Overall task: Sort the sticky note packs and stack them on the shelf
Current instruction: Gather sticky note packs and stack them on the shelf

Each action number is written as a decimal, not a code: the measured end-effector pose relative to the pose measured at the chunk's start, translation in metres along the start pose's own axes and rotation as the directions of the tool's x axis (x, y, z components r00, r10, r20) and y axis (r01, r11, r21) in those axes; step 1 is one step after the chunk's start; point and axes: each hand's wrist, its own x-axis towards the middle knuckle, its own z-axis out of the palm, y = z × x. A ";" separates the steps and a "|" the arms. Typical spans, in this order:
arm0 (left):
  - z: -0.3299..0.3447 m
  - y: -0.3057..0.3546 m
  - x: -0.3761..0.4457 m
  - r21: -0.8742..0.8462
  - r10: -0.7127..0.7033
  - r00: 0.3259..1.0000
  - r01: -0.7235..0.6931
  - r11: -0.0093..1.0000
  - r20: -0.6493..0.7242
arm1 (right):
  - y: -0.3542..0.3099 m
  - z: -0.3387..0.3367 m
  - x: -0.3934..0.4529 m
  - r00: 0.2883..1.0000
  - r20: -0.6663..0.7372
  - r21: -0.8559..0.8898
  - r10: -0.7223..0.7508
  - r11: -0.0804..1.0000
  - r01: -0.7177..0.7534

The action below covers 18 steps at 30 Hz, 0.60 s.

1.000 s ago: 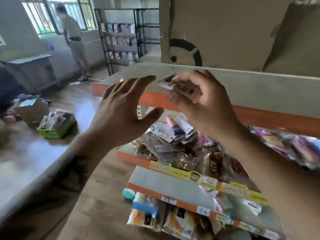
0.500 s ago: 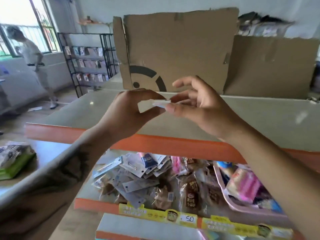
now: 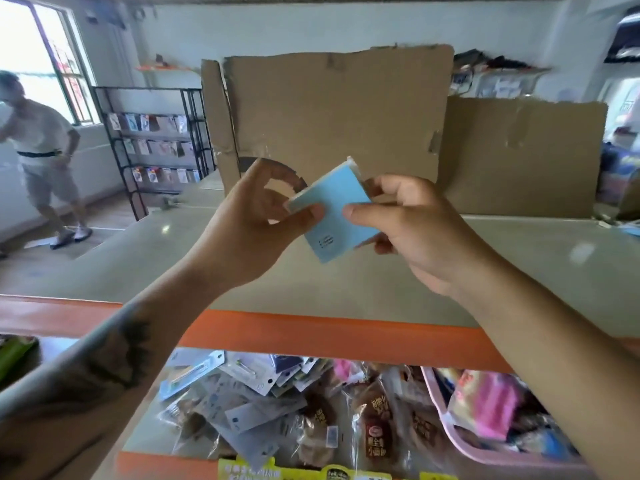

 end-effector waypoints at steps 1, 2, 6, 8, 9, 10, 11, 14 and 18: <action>-0.001 0.001 -0.002 0.069 0.045 0.999 -0.044 0.997 -0.015 | -0.001 0.003 0.000 0.999 0.005 0.071 0.052 0.996 -0.052; -0.002 0.002 -0.005 0.148 0.097 0.995 -0.094 0.985 -0.018 | -0.003 0.005 0.000 0.995 0.010 0.141 0.095 0.985 -0.095; -0.013 0.012 -0.016 0.405 0.194 0.980 -0.191 0.894 0.035 | -0.007 0.018 0.005 0.977 0.020 0.385 0.212 0.900 -0.203; -0.023 0.013 -0.014 0.441 0.153 0.987 -0.156 0.884 0.043 | -0.009 0.028 0.009 0.973 -0.027 0.419 0.228 0.886 -0.196; -0.029 0.013 -0.011 0.441 0.137 0.990 -0.138 0.887 0.036 | -0.010 0.034 0.011 0.972 -0.052 0.425 0.227 0.886 -0.184; -0.037 0.012 -0.009 0.441 0.123 0.992 -0.124 0.889 0.031 | -0.010 0.041 0.014 0.972 -0.072 0.431 0.222 0.886 -0.170; -0.043 0.010 -0.006 0.438 0.112 0.993 -0.117 0.891 0.037 | -0.010 0.045 0.016 0.974 -0.084 0.435 0.213 0.887 -0.156; -0.060 0.001 -0.002 0.396 0.111 0.991 -0.133 0.909 0.079 | -0.015 0.059 0.019 0.982 -0.083 0.383 0.169 0.915 -0.125; -0.084 -0.012 -0.002 0.466 0.091 0.989 -0.135 0.874 0.116 | -0.023 0.079 0.024 0.989 -0.018 0.271 0.148 0.953 -0.138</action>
